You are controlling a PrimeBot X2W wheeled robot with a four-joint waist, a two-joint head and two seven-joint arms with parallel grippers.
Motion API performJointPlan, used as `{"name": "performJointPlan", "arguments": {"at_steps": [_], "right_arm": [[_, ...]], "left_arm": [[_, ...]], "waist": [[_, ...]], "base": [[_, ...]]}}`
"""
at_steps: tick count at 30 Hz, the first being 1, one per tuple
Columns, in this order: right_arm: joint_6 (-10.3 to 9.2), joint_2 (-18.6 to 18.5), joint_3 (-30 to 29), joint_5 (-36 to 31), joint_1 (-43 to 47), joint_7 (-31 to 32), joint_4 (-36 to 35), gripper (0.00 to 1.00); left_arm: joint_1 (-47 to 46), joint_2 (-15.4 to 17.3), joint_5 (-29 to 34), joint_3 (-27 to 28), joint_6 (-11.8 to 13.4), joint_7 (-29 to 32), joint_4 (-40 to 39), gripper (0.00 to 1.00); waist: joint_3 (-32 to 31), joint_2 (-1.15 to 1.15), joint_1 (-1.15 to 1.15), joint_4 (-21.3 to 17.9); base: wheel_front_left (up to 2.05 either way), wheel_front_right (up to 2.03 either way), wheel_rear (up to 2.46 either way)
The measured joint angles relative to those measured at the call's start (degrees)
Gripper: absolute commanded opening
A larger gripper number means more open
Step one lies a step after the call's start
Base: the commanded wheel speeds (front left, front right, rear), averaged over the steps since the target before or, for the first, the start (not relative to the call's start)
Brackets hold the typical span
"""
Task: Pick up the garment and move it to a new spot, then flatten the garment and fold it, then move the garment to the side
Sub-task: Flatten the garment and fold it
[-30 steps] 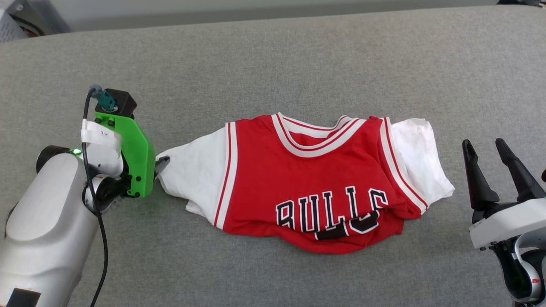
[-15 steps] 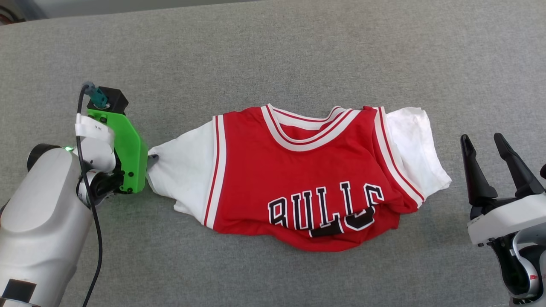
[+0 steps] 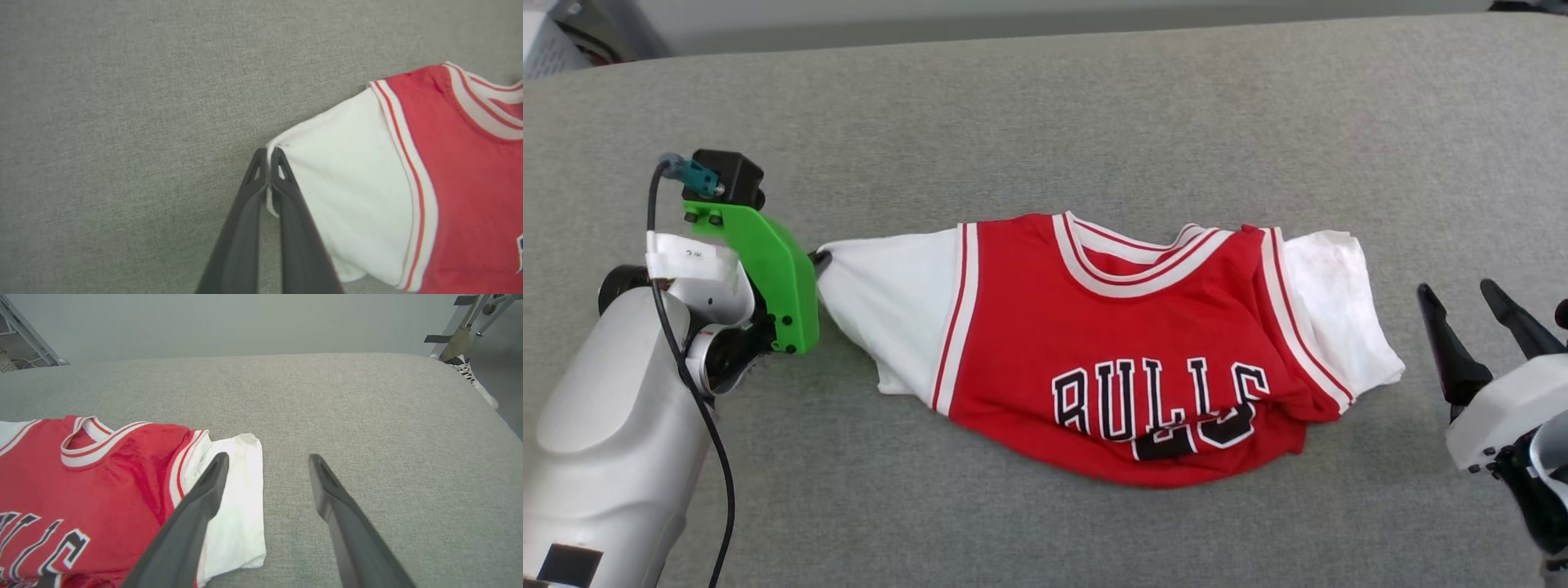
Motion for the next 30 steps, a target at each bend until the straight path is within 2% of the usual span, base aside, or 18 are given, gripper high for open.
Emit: {"name": "performJointPlan", "arguments": {"at_steps": [7,11,15,22,30], "right_arm": [[0.0,-5.23,1.9,1.78,-6.06,16.64,4.17,1.0],[0.0,-7.0,3.26,4.25,-11.57,25.33,7.49,1.0],[0.0,-8.84,5.28,4.74,-16.58,31.48,10.54,1.0],[0.0,-9.96,8.86,4.49,-23.15,35.63,16.24,1.0],[0.0,-11.13,12.5,3.86,-26.29,34.09,22.23,1.0]], "left_arm": [[4.69,1.29,-0.54,1.14,1.51,-1.86,-11.76,0.0],[8.87,2.24,-1.26,1.63,3.85,-0.52,-19.85,0.0],[11.78,3.32,-1.29,1.57,6.48,1.23,-28.14,0.0],[12.82,3.71,-0.77,1.26,9.55,2.92,-36.9,0.0],[12.79,3.41,-0.16,0.68,10.24,2.98,-39.53,0.0]], "waist": [[-0.97,0.0,0.0,2.83],[-0.48,0.0,0.0,4.14],[0.92,0.0,0.0,5.15],[3.58,0.0,0.0,7.19],[6.47,0.0,0.0,9.2]], "base": [[0.0,0.0,0.0],[0.0,0.0,0.0],[0.0,0.0,0.0],[0.0,0.0,0.0],[0.0,0.0,0.0]]}}
